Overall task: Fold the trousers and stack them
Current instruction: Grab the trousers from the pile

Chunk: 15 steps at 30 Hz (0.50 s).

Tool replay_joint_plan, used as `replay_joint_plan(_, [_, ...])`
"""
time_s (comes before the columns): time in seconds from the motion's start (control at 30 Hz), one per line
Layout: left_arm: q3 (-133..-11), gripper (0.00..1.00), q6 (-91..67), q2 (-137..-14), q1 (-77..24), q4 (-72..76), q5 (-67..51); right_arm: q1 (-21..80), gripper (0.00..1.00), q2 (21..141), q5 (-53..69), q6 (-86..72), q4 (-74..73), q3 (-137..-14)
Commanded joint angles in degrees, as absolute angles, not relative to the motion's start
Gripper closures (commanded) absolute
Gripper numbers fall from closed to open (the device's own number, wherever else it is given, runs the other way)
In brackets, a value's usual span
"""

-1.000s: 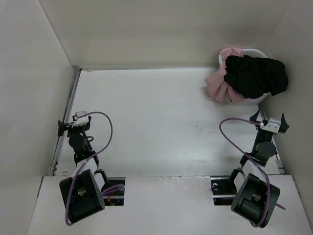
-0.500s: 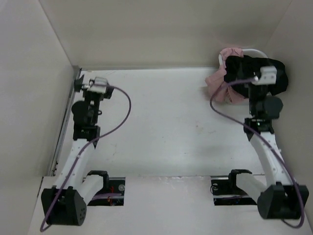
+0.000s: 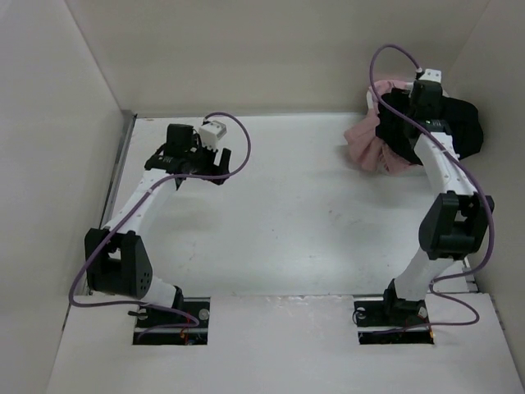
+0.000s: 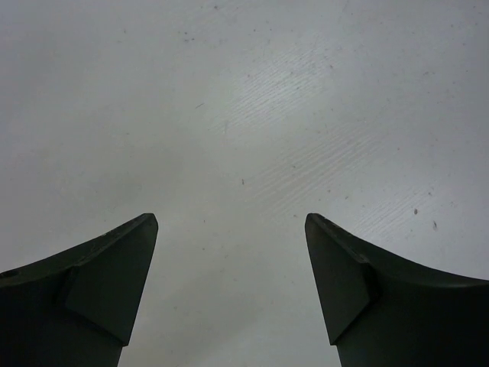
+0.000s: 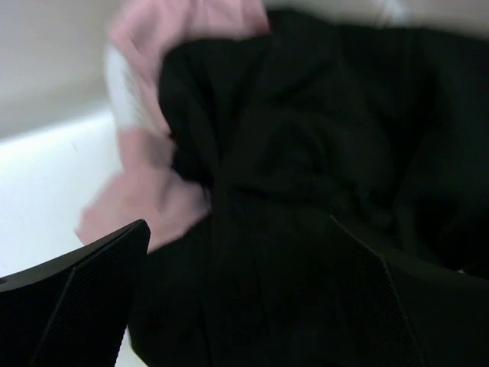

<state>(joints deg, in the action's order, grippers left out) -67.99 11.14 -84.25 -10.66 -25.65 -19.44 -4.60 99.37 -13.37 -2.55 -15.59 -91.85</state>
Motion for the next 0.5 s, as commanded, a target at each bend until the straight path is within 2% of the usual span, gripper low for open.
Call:
replay_joint_plan(0.0, [-68.2, 0.21, 11.2, -80.8, -10.2, -26.1, -19.0, -4.0, 0.0, 101.9, -18.2, -6.4, -28.0, -96.8])
replay_joint_plan(0.07, [-67.2, 0.21, 12.2, -80.4, -10.0, -25.9, -18.2, -4.0, 0.01, 103.4, -21.1, -7.5, -29.6, -97.1])
replay_joint_plan(0.1, [-66.9, 0.21, 12.5, -80.1, -9.8, -25.8, -17.9, -4.0, 0.05, 103.6, -21.8, -8.1, -29.7, -96.9])
replay_joint_plan(0.13, [-66.6, 0.21, 12.6, -79.7, -9.7, -25.8, -17.8, -4.0, 0.19, 103.2, -22.8, -9.0, -29.4, -96.3])
replay_joint_plan(0.3, [-65.0, 0.21, 12.4, -77.5, -9.2, -25.9, -17.5, -4.0, 0.71, 98.2, -25.6, -11.2, -25.3, -93.4])
replay_joint_plan(0.37, [-64.4, 0.21, 12.4, -76.8, -9.0, -25.8, -17.5, -4.0, 0.87, 95.0, -28.3, -10.7, -23.0, -92.5])
replay_joint_plan(0.47, [-63.7, 0.21, 12.3, -75.9, -8.8, -25.4, -17.5, -3.6, 1.0, 91.1, -31.5, -9.1, -20.7, -91.8])
